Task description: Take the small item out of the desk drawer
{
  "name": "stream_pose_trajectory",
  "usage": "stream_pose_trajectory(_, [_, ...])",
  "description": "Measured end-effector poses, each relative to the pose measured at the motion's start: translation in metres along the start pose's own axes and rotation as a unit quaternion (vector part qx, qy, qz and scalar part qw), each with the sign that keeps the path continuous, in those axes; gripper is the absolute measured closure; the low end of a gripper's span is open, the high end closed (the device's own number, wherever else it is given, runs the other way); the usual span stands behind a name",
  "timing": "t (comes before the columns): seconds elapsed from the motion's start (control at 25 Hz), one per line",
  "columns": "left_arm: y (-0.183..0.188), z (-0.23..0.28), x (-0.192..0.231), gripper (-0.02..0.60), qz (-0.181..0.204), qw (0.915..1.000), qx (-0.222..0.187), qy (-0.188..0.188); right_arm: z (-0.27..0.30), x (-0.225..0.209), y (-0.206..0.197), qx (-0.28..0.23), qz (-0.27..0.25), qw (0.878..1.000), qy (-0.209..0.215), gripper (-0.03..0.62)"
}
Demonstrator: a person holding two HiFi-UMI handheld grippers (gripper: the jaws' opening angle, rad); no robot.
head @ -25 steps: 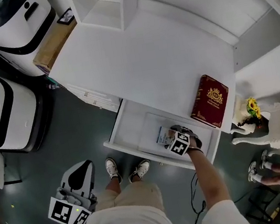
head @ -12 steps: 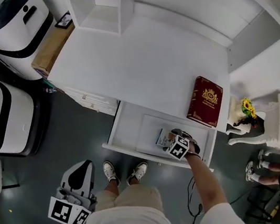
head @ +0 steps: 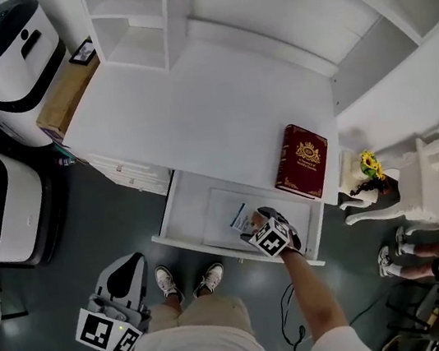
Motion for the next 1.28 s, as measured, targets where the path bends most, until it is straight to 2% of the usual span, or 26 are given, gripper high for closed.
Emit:
stream_pose_trajectory(0.32, [0.016,0.011,-0.003,0.566,0.011,0.9990,-0.014,-0.042,-0.040,0.000,-0.002,-0.052,0.078,0.995,-0.034,0.160])
stream_pose_trajectory(0.6, [0.029,0.016,-0.003,0.566,0.022,0.9968,-0.030,-0.071,-0.078,0.004,0.001,-0.119,0.180,0.975,-0.049,0.160])
stream_pose_trajectory(0.8, [0.039,0.010,0.000,0.566,0.030,0.9951,-0.046,-0.082,-0.102,0.009,0.007,-0.174,0.241,0.953,-0.056,0.160])
stream_pose_trajectory(1.08, [0.056,0.002,0.009,0.566,0.037,0.9938,-0.069,-0.079,-0.136,0.011,0.020,-0.255,0.315,0.912,-0.060,0.160])
stream_pose_trajectory(1.16, [0.060,0.000,0.010,0.566,0.040,0.9934,-0.075,-0.077,-0.145,0.012,0.022,-0.276,0.332,0.900,-0.060,0.160])
stream_pose_trajectory(1.28, [0.064,-0.003,0.012,0.566,0.041,0.9931,-0.081,-0.075,-0.160,0.015,0.027,-0.299,0.342,0.889,-0.066,0.160])
Point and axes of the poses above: the fingertips, and each gripper's own axes: z forward along the fingers, x to its left, y out of its top, the point moved 8 cm from there along -z, backward along the fingers, and after that the axes turned 5 degrees about x, right-handed, at the moved point
